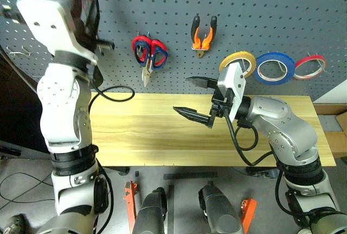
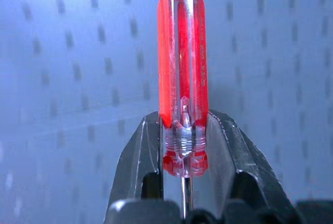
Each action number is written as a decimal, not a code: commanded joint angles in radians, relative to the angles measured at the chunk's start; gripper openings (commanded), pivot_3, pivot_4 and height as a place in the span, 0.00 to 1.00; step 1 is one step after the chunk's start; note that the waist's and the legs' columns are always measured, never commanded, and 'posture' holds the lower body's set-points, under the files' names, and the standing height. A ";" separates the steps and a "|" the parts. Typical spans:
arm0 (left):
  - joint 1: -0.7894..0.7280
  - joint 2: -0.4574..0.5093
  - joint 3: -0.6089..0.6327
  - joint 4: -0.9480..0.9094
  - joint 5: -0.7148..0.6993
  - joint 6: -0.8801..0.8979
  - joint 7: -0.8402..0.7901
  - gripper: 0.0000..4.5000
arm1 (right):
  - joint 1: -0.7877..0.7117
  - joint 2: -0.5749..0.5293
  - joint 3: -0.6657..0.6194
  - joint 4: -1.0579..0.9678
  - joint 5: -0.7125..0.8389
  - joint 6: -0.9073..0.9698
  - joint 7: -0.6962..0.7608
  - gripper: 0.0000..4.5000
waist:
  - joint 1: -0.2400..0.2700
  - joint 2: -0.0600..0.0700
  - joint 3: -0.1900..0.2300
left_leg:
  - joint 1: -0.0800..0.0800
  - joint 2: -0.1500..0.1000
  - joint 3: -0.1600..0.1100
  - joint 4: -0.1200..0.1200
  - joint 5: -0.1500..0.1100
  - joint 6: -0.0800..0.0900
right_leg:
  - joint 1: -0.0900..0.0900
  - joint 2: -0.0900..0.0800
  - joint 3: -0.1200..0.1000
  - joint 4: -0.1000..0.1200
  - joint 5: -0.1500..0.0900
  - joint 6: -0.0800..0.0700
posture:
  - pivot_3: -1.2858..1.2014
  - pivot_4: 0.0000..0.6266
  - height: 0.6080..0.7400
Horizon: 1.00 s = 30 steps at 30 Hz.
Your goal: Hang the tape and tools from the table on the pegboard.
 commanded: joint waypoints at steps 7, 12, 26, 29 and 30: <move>-0.013 0.112 0.113 0.072 0.027 -0.043 0.047 0.17 | -0.023 -0.001 -0.026 -0.007 0.006 -0.026 0.006 1.00 | -0.003 0.000 0.000 | 0.000 0.001 0.001 0.001 0.000 0.000 | -0.002 0.000 0.000 0.003 0.000 0.000 | 0.45 0.37 1.00; 0.016 0.093 0.098 0.174 0.037 -0.127 0.046 0.17 | -0.053 0.018 -0.024 0.011 0.004 -0.037 -0.001 1.00 | 0.003 0.000 0.000 | 0.000 0.001 0.001 0.002 0.000 -0.001 | -0.002 0.000 0.000 0.003 0.000 0.000 | 0.44 0.37 1.00; 0.025 0.061 0.068 0.262 0.040 -0.235 0.058 0.17 | -0.088 0.055 -0.087 -0.038 0.109 0.006 -0.034 1.00 | -0.011 -0.002 -0.001 | 0.000 0.001 0.003 0.002 0.000 -0.001 | -0.004 0.000 0.001 0.004 0.000 0.000 | 0.43 0.38 1.00; 0.039 0.059 0.072 0.228 0.049 -0.229 0.089 0.17 | -0.086 0.047 -0.084 -0.037 0.109 0.005 -0.036 1.00 | -0.019 -0.002 -0.001 | 0.000 0.001 0.003 0.002 0.000 -0.001 | -0.004 0.000 0.001 0.005 0.000 0.000 | 0.43 0.38 1.00; 0.042 0.058 0.076 0.216 0.054 -0.224 0.104 0.17 | -0.087 0.044 -0.082 -0.034 0.108 0.004 -0.036 1.00 | -0.020 -0.002 -0.001 | 0.000 0.001 0.003 0.002 0.000 -0.001 | -0.004 0.000 0.001 0.005 0.000 0.000 | 0.43 0.38 1.00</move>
